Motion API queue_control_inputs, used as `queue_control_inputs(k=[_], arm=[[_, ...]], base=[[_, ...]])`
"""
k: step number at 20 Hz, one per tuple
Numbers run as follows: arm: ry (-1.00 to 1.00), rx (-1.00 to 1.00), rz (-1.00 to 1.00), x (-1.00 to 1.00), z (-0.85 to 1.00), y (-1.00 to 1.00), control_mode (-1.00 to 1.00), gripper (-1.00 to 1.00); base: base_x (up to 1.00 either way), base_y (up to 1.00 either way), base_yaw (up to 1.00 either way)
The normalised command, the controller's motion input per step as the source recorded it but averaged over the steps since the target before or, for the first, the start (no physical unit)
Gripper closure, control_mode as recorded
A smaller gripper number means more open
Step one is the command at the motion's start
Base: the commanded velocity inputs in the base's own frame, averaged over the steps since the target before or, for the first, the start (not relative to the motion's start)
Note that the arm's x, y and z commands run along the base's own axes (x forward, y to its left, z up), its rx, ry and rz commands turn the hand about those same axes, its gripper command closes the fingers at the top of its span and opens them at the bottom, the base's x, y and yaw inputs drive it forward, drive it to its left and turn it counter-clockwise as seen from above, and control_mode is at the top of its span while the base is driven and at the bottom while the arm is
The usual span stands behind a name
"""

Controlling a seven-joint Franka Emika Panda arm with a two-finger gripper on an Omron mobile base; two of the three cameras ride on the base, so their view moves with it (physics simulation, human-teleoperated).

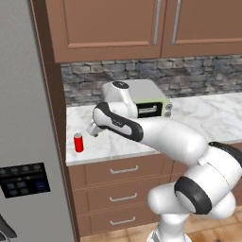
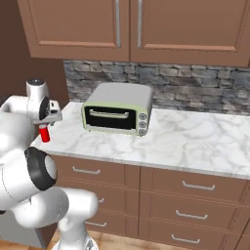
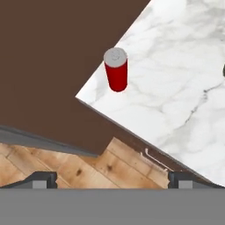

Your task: Four empty soda cans are scattered around the kitchen. Gather all the cans and cluster them next to the stove for recycling.

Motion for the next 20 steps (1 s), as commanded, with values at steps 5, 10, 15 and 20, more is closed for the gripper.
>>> queue_control_inputs(k=[5, 10, 15, 20], arm=[[0.03, 0.0, 0.15, 0.37, -0.25, 0.3, -1.0, -1.0], [0.0, 0.0, 0.17, 0.3, -0.37, 0.37, -1.0, -1.0], [0.0, 0.0, 0.14, 0.43, -0.34, 0.32, -1.0, -1.0], [0.0, 0.0, 0.11, 0.39, -0.31, 0.24, -1.0, -1.0]], base=[[0.0, 0.0, 0.0], [0.0, 0.0, 0.0], [0.0, 0.0, 0.0], [0.0, 0.0, 0.0]])
